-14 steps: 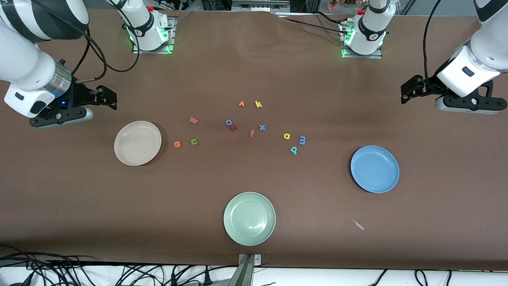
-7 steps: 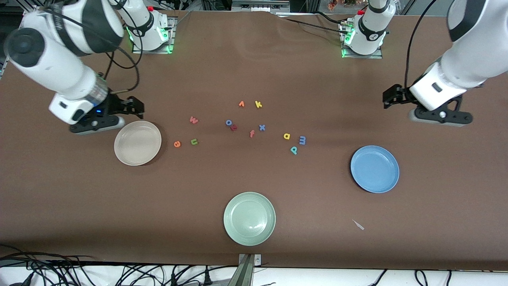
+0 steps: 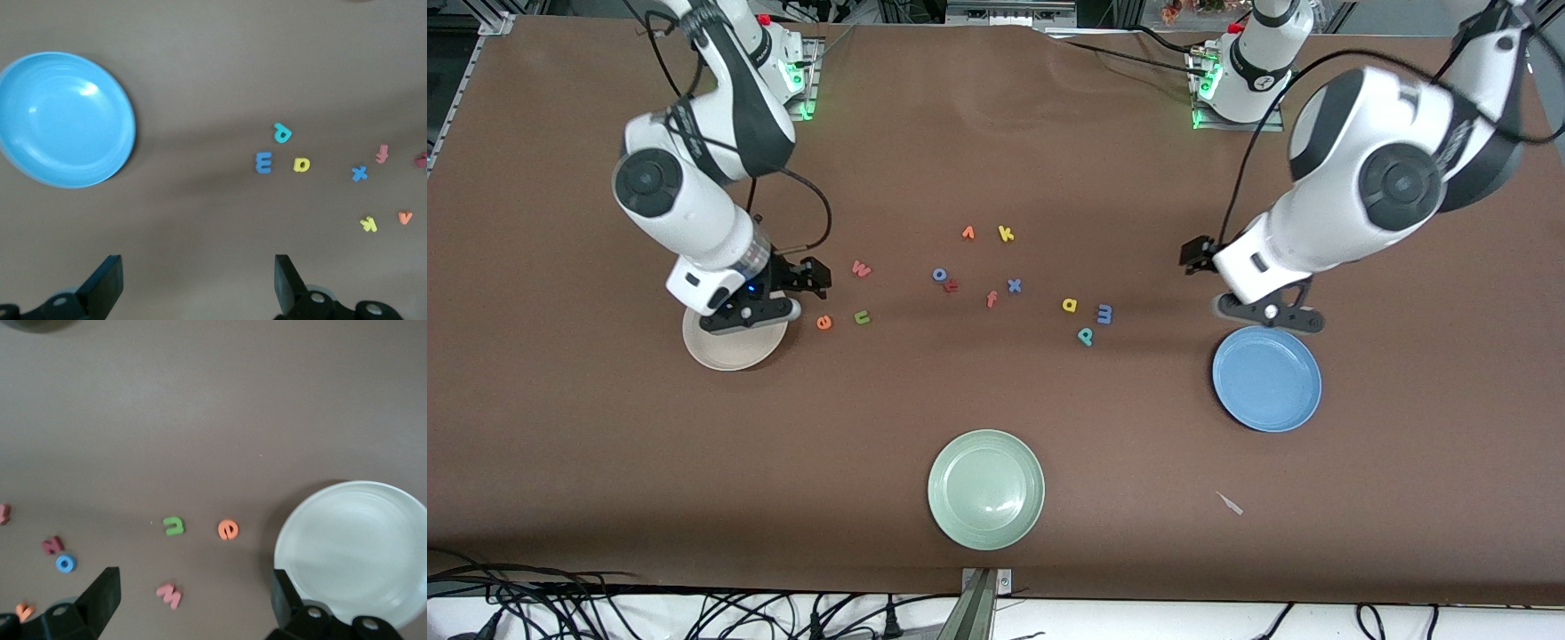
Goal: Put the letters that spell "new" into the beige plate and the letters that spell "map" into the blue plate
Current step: 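Move both grippers down toward the scattered foam letters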
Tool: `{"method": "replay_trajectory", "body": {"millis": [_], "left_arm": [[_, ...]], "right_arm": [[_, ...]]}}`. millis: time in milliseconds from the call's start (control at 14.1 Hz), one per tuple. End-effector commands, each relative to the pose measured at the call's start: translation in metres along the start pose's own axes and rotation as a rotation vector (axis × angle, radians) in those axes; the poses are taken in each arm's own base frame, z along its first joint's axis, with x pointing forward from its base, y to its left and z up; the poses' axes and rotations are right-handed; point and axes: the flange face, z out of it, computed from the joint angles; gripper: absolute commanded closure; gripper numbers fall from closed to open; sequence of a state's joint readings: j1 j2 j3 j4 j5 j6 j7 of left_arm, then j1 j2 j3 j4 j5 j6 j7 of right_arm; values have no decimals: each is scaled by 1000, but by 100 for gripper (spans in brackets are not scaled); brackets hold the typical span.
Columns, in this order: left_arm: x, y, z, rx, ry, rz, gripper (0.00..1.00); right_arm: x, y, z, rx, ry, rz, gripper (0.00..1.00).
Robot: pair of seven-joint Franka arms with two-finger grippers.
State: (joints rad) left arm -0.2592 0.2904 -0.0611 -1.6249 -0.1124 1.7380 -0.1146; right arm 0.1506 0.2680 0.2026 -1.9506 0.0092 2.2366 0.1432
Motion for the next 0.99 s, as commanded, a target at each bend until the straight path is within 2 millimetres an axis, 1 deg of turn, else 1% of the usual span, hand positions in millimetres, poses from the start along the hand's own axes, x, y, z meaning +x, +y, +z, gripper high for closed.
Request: {"method": "replay_trajectory", "body": {"millis": [0,71,141,212,354,495,566,637,707,920], "left_arm": [[15,43,39,-10,-13,-30,0],[17,62,56,9,-16,-51,0],[19,75,76,18,-26,-60,0],[22,85,94,21,-21,-65,0],[28,99,127,27,-21,-91,0],[33,102,155,38,-28,-89,0],[33,100,169,58,-20,-81,0],[26,103,188,95,-6,-49,0],[21,100,205,108,16,-38,0],[11,93,246,91,73,-40,0]], "right_arm": [[8,1,32,-20,9,-15,0],[9,1,44,-32,10,-30,0],[10,2,57,-37,7,-39,0],[10,3,71,-40,8,-47,0],[4,4,89,-35,35,-53,0],[0,5,100,-29,43,-54,1],[-1,5,108,-26,41,-54,0],[-2,5,116,-22,42,-53,0],[-1,7,123,-18,50,-50,0],[-1,10,135,-38,52,-79,0]]}}
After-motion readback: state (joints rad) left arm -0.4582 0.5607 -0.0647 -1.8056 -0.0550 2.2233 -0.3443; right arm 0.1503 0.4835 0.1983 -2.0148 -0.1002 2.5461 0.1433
